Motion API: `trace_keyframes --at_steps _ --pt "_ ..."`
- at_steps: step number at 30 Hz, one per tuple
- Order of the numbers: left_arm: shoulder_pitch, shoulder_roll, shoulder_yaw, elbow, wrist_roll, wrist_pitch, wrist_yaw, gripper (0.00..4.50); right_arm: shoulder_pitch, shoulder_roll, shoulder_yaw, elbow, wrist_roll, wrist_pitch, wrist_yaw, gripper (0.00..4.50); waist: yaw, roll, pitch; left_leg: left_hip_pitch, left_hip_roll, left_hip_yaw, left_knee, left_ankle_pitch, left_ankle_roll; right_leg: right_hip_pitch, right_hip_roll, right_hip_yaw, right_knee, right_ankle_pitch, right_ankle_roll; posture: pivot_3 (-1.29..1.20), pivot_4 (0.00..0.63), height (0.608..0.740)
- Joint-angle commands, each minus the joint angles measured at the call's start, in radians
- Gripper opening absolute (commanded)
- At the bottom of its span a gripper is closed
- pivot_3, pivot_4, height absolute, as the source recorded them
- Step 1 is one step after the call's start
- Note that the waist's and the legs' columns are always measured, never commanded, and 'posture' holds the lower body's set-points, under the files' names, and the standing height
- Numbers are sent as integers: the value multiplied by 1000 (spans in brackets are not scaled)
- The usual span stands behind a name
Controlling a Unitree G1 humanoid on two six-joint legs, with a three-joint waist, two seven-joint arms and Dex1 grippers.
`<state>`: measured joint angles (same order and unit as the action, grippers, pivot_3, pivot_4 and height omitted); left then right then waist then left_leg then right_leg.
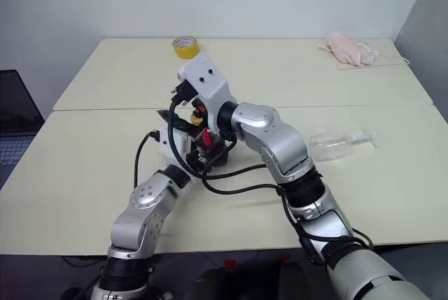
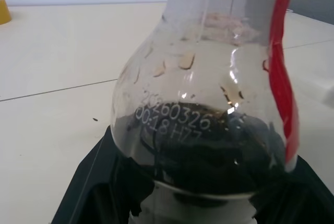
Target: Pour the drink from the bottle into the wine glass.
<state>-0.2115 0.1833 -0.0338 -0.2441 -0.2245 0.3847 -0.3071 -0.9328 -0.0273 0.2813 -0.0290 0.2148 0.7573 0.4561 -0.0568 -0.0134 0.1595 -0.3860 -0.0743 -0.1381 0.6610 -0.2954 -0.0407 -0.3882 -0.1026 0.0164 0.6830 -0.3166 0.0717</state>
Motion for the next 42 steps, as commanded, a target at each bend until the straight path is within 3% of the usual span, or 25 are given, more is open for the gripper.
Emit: trace_keyframes --at_steps 1,17,30,42 --pt "-7 0 3 -23 5 -15 5 2606 -40 13 1 20 -25 -46 -6 4474 0 0 0 0 0 0 0 0 0 0 0 0 0 0 0 0 150 740" --pt "-6 -1 -4 -34 3 -8 11 2606 -32 49 27 50 -44 -70 15 4474 0 0 0 0 0 0 0 0 0 0 0 0 0 0 0 0 150 740" --pt "-1 1 -3 -41 4 -8 12 2606 -41 57 -9 212 -97 -174 -15 4474 0 0 0 0 0 0 0 0 0 0 0 0 0 0 0 0 150 740" --pt "-9 5 -4 -29 5 -10 4 2606 -24 16 -25 125 -82 -156 10 4474 0 0 0 0 0 0 0 0 0 0 0 0 0 0 0 0 150 740"
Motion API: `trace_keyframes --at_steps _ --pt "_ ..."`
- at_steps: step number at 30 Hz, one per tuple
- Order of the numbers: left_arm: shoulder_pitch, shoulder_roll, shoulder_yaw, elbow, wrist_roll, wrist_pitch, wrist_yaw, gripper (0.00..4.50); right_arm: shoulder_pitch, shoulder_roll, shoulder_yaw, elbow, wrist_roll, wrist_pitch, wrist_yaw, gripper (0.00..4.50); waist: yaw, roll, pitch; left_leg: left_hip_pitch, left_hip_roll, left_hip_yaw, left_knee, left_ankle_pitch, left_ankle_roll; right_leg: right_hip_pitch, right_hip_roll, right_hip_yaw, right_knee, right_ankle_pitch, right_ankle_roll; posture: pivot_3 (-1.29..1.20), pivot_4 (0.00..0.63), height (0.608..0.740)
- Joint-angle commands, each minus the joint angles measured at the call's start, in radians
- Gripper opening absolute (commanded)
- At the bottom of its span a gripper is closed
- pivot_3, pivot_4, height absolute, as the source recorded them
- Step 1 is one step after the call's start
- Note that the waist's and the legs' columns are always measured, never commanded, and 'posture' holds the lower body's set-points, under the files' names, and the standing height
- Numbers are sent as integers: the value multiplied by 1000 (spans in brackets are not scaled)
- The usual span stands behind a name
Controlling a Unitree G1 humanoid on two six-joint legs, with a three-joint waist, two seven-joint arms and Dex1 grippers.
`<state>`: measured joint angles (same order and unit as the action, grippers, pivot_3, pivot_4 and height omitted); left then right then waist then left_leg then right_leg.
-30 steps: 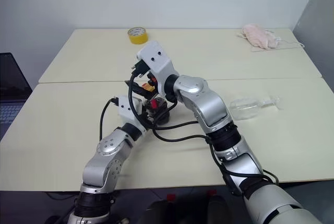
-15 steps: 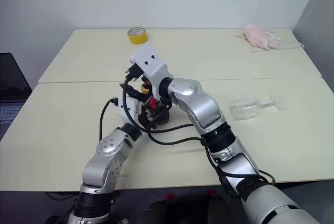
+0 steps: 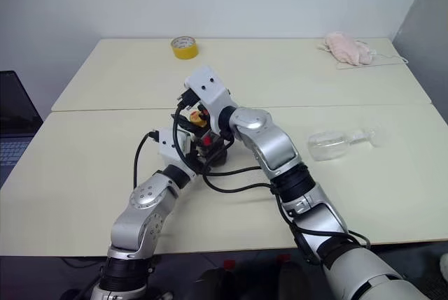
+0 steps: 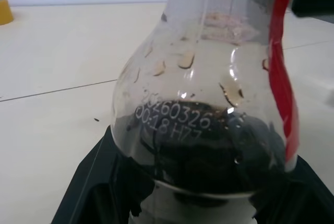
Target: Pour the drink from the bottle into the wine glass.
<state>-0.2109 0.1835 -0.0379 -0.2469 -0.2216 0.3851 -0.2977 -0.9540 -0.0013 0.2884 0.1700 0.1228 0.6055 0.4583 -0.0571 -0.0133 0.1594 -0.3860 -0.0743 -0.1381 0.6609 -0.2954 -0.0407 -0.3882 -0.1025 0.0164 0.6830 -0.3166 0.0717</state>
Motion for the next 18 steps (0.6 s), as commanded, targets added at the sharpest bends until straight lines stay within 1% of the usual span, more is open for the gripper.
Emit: trace_keyframes --at_steps 1,18 --pt "-9 6 0 -26 3 -11 -5 2606 6 -16 -30 -85 11 -2 13 4474 0 0 0 0 0 0 0 0 0 0 0 0 0 0 0 0 150 740" --pt "-11 7 1 -16 6 -18 -9 2606 81 -66 -24 -172 22 37 40 4474 0 0 0 0 0 0 0 0 0 0 0 0 0 0 0 0 150 740"
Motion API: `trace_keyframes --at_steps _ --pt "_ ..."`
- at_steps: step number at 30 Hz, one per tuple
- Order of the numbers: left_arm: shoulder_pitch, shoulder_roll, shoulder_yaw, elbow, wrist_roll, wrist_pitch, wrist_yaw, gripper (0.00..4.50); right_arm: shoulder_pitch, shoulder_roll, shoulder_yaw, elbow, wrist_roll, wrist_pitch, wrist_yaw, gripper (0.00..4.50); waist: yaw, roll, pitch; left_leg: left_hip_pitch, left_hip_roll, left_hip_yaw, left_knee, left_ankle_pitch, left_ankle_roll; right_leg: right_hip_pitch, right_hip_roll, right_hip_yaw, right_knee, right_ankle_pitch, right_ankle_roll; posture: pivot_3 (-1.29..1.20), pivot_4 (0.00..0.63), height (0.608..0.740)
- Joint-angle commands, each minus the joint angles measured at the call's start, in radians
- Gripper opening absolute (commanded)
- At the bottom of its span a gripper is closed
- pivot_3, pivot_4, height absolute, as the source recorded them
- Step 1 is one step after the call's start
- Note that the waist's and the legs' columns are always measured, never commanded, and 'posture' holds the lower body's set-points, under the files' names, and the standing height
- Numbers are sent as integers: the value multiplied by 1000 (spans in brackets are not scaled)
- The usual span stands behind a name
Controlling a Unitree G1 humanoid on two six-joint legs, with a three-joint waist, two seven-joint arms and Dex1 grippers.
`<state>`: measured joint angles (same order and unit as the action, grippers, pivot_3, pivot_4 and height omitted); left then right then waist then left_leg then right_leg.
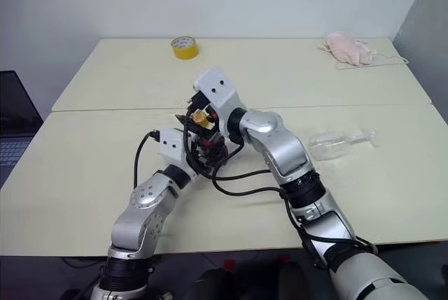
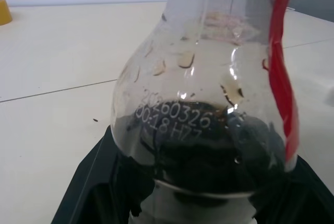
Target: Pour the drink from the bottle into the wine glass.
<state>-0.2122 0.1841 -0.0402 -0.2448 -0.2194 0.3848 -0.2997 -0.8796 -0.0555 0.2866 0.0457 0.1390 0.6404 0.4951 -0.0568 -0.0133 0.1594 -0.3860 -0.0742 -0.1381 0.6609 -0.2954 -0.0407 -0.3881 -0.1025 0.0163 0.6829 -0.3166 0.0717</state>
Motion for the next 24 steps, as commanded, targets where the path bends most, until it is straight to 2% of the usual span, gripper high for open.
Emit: trace_keyframes --at_steps 1,24 --pt "-10 6 3 -18 4 -18 -7 2606 12 -15 -22 -56 7 5 5 4474 0 0 0 0 0 0 0 0 0 0 0 0 0 0 0 0 150 740" --pt "-7 5 3 -18 5 -20 -15 2606 97 -100 -46 -184 35 77 23 4474 1 0 0 0 0 0 0 0 0 0 0 0 0 0 0 0 150 740"
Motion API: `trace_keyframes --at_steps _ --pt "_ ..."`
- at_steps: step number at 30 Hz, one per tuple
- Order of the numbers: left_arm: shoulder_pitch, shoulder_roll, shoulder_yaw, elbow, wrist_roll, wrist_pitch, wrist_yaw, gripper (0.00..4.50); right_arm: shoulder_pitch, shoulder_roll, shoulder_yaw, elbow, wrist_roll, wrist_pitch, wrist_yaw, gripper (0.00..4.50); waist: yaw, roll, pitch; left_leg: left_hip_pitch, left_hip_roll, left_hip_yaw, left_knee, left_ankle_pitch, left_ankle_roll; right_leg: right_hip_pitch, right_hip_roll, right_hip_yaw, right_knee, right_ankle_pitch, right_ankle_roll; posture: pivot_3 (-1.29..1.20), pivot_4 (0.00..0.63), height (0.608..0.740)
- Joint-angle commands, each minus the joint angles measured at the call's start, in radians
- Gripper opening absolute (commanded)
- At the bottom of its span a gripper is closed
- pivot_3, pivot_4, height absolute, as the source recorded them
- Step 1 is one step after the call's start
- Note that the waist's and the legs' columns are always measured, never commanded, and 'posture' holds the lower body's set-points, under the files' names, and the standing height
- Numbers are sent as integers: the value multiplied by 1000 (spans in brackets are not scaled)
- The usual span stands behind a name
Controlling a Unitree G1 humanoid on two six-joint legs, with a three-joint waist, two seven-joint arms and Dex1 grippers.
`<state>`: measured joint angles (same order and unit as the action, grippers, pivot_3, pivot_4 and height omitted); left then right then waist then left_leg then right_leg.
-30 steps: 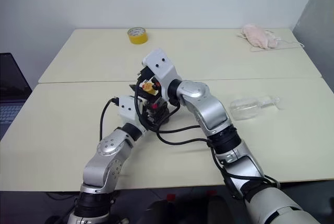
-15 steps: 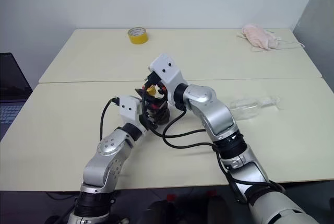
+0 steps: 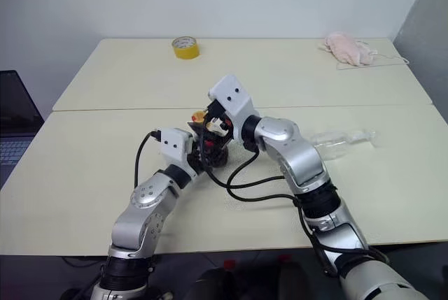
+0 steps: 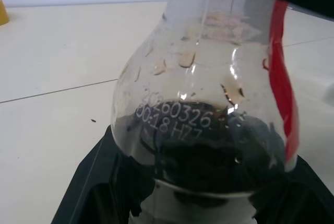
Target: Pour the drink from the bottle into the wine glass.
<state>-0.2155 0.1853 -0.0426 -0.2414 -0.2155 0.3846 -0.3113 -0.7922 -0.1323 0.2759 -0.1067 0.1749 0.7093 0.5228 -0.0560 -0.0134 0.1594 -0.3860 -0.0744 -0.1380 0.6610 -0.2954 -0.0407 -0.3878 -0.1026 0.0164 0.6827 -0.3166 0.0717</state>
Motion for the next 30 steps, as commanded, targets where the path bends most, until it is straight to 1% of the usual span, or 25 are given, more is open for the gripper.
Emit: trace_keyframes --at_steps 1,5,7,10,14,19,30 --pt "-3 4 5 -21 2 -20 -4 2606 12 -30 -37 -36 3 10 -3 4474 0 0 0 0 0 0 0 0 0 0 0 0 0 0 0 0 150 740" --pt "-4 4 6 -18 2 -22 -7 2606 22 -34 -53 -73 51 35 19 4474 1 0 0 0 0 0 0 0 0 0 0 0 0 0 0 0 150 740" --pt "-5 4 6 -15 3 -22 -8 2606 16 -25 -47 -111 84 51 35 4474 1 0 0 0 0 0 0 0 0 0 0 0 0 0 0 0 150 740" --pt "-7 3 5 -14 4 -23 -8 2606 1 -2 -38 -133 101 71 24 4474 1 0 0 0 0 0 0 0 0 0 0 0 0 0 0 0 150 740" --pt "-7 2 3 -13 5 -24 -7 2606 -20 28 -31 -90 84 61 -4 4474 1 0 0 0 0 0 0 0 0 0 0 0 0 0 0 0 150 740" --pt "-3 5 7 -22 3 -20 -5 2606 -49 40 -50 4 66 18 -27 4474 0 0 0 0 0 0 0 0 0 0 0 0 0 0 0 0 150 740" --pt "4 5 -5 -19 16 -25 -6 2606 -119 74 -28 124 33 -48 -23 4474 -1 0 0 0 0 0 0 0 0 0 0 0 0 0 0 0 150 740"
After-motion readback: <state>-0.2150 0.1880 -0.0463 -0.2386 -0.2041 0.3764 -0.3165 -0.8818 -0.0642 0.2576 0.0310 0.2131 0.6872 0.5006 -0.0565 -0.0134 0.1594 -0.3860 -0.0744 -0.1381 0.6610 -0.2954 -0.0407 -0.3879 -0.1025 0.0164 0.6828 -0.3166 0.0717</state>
